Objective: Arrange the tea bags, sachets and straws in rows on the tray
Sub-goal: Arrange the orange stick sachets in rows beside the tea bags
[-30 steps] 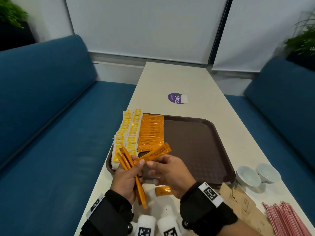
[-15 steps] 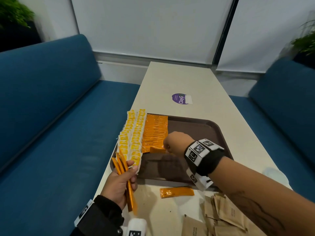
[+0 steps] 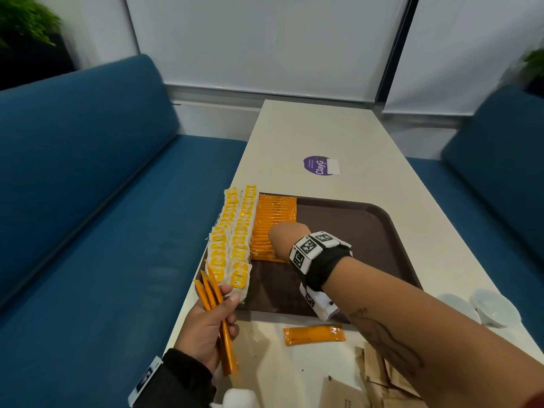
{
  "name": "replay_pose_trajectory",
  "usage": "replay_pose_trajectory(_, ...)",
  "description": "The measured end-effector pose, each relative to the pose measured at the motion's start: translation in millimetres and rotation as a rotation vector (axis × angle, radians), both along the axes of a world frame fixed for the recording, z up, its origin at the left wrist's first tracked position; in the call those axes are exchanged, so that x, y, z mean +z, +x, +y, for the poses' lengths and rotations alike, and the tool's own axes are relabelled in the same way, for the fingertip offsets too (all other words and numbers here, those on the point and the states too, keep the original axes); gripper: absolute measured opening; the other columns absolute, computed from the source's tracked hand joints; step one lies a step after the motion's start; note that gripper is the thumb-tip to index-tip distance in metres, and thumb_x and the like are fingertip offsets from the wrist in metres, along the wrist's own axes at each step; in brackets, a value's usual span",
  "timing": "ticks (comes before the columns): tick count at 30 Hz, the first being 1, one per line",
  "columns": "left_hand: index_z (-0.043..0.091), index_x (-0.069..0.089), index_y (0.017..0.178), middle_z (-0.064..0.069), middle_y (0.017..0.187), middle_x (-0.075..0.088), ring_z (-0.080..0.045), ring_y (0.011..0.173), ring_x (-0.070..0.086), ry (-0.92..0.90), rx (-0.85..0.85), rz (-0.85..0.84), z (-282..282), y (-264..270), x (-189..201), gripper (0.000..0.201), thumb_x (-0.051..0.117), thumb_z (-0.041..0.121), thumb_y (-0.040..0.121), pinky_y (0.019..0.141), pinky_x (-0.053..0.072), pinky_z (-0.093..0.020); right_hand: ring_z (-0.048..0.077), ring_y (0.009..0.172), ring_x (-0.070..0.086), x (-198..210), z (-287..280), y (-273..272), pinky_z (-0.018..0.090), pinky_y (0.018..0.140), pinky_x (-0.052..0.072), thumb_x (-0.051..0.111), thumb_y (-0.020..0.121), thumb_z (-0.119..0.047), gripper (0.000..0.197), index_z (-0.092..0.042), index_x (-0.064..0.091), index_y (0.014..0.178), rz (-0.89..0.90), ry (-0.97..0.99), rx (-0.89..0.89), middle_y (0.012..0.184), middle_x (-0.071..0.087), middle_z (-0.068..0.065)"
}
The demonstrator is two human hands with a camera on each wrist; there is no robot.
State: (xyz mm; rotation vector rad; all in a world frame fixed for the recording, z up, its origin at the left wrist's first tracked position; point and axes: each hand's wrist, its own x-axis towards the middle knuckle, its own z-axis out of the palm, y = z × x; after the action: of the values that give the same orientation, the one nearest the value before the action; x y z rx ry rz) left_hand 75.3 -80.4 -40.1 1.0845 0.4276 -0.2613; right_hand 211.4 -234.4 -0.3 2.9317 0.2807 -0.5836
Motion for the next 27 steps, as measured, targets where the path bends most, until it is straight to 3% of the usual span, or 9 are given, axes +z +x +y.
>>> replay_pose_trajectory(4, 0.011, 0.06, 0.094, -0.005, 0.062, 0.049, -0.012, 0.048, 0.044, 0.0, -0.017, 0.009, -1.9, 0.7, 0.0, 0.012, 0.059, 0.003, 0.086, 0.038, 0.043, -0.02, 0.024, 0.09, 0.06, -6.0, -0.9, 1.1, 0.032, 0.068, 0.046, 0.061, 0.09, -0.016, 0.022, -0.005, 0.065, 0.109, -0.01, 0.032, -0.072, 0.102, 0.061, 0.007)
replay_pose_trajectory(8, 0.01, 0.06, 0.095, -0.005, 0.065, 0.049, -0.01, 0.046, 0.045, -0.008, -0.017, 0.006, -3.2, 1.3, -1.5, 0.013, 0.058, 0.002, 0.086, 0.038, 0.043, -0.02, 0.03, 0.103, 0.06, -10.7, -3.4, 1.0, 0.035, 0.072, 0.048, 0.07, 0.084, -0.02, 0.044, -0.007, 0.055, 0.124, -0.025, 0.09, -0.15, 0.125, 0.05, 0.011)
replay_pose_trajectory(12, 0.011, 0.061, 0.095, -0.006, 0.067, 0.053, -0.01, 0.046, 0.047, -0.029, -0.029, 0.021, -5.3, 2.2, -0.4, 0.011, 0.058, 0.006, 0.086, 0.038, 0.044, -0.02, 0.032, 0.108, 0.057, -10.4, -4.4, 0.7, 0.039, 0.079, 0.05, 0.072, 0.082, -0.024, 0.054, -0.008, 0.05, 0.128, -0.022, 0.084, -0.174, 0.129, 0.045, 0.012)
replay_pose_trajectory(15, 0.011, 0.062, 0.094, -0.007, 0.071, 0.059, -0.01, 0.046, 0.05, -0.049, -0.037, 0.037, -6.2, 2.5, 1.1, 0.008, 0.056, 0.012, 0.089, 0.039, 0.046, -0.021, 0.032, 0.109, 0.056, -11.1, -4.3, -1.1, 0.039, 0.077, 0.049, 0.076, 0.078, -0.027, 0.055, -0.009, 0.052, 0.124, -0.075, 0.089, -0.187, 0.125, 0.047, 0.011)
replay_pose_trajectory(18, 0.012, 0.062, 0.095, -0.006, 0.071, 0.061, -0.012, 0.05, 0.049, -0.06, -0.047, 0.053, -6.3, 3.1, 2.8, 0.009, 0.055, 0.015, 0.091, 0.04, 0.046, -0.02, 0.031, 0.113, 0.051, -7.1, -4.6, -5.2, 0.041, 0.082, 0.049, 0.078, 0.075, -0.034, 0.061, -0.01, 0.052, 0.125, -0.097, 0.094, -0.189, 0.125, 0.047, 0.01)
replay_pose_trajectory(21, 0.012, 0.061, 0.096, -0.007, 0.073, 0.06, -0.013, 0.052, 0.048, -0.063, -0.047, 0.059, -6.6, 3.9, 2.5, 0.009, 0.055, 0.014, 0.091, 0.039, 0.045, -0.019, 0.029, 0.11, 0.052, 6.8, -3.5, -16.7, 0.04, 0.08, 0.048, 0.076, 0.077, -0.035, 0.055, -0.011, 0.055, 0.121, -0.115, 0.14, -0.156, 0.12, 0.05, 0.008)
replay_pose_trajectory(24, 0.014, 0.061, 0.094, -0.006, 0.07, 0.06, -0.01, 0.047, 0.049, -0.067, -0.056, 0.047, -8.6, 4.1, 1.5, 0.007, 0.054, 0.013, 0.091, 0.038, 0.044, -0.018, 0.022, 0.086, 0.058, 26.6, -2.9, -39.8, 0.033, 0.066, 0.045, 0.073, 0.08, -0.033, 0.033, -0.009, 0.063, 0.1, -0.087, 0.171, -0.035, 0.095, 0.059, 0.003)
replay_pose_trajectory(27, 0.015, 0.06, 0.091, -0.004, 0.068, 0.06, -0.01, 0.045, 0.048, -0.074, -0.072, 0.035, -11.1, 4.4, 0.5, 0.007, 0.054, 0.012, 0.091, 0.038, 0.043, -0.019, 0.021, 0.073, 0.057, 39.0, -0.5, -73.6, 0.03, 0.061, 0.045, 0.072, 0.081, -0.029, 0.019, -0.012, 0.063, 0.079, 0.037, 0.11, 0.105, 0.071, 0.055, -0.001)
